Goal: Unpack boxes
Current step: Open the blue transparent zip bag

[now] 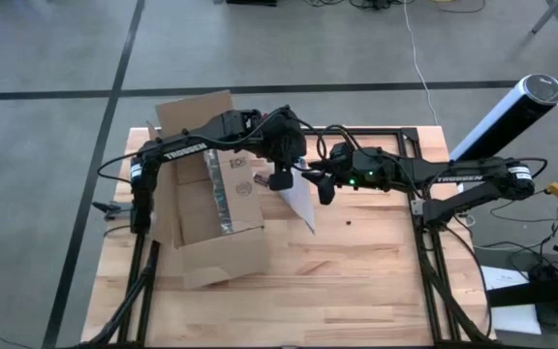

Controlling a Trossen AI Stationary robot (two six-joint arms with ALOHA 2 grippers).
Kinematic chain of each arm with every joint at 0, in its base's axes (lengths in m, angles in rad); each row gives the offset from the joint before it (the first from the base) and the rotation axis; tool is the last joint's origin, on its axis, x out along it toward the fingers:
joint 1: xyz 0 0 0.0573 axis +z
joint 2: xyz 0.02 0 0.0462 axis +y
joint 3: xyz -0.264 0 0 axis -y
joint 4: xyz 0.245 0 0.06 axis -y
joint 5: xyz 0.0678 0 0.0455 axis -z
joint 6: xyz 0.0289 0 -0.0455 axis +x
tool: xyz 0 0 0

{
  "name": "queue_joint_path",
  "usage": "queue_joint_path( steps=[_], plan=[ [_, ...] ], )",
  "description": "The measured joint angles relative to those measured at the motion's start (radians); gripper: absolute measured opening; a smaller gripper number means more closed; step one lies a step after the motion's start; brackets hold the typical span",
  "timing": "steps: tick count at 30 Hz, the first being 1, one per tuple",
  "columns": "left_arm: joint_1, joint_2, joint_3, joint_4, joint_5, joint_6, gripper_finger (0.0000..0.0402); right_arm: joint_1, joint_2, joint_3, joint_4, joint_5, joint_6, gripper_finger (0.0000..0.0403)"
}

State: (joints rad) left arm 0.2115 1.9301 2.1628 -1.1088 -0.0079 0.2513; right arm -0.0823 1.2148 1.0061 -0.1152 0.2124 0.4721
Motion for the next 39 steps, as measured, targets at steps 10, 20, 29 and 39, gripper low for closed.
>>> queue_joint_path(
  steps=[10, 20, 29, 39],
  plan=[
    [-0.001, 0.000, 0.000, 0.045, 0.072, -0.026, 0.0000, -0.021, 0.053, 0.000, -0.008, 0.016, 0.000, 0.0157],
    [-0.005, 0.000, 0.000, 0.048, 0.158, -0.024, 0.0000, -0.023, 0.104, 0.000, 0.002, 0.014, -0.004, 0.0122],
    [-0.006, 0.000, 0.000, 0.043, 0.178, -0.020, 0.0000, -0.022, 0.115, 0.000, 0.031, 0.012, -0.082, 0.0069],
    [-0.007, 0.000, 0.000, 0.025, 0.182, -0.017, 0.0000, -0.022, 0.111, 0.000, 0.043, 0.014, -0.174, 0.0002]
  ],
)
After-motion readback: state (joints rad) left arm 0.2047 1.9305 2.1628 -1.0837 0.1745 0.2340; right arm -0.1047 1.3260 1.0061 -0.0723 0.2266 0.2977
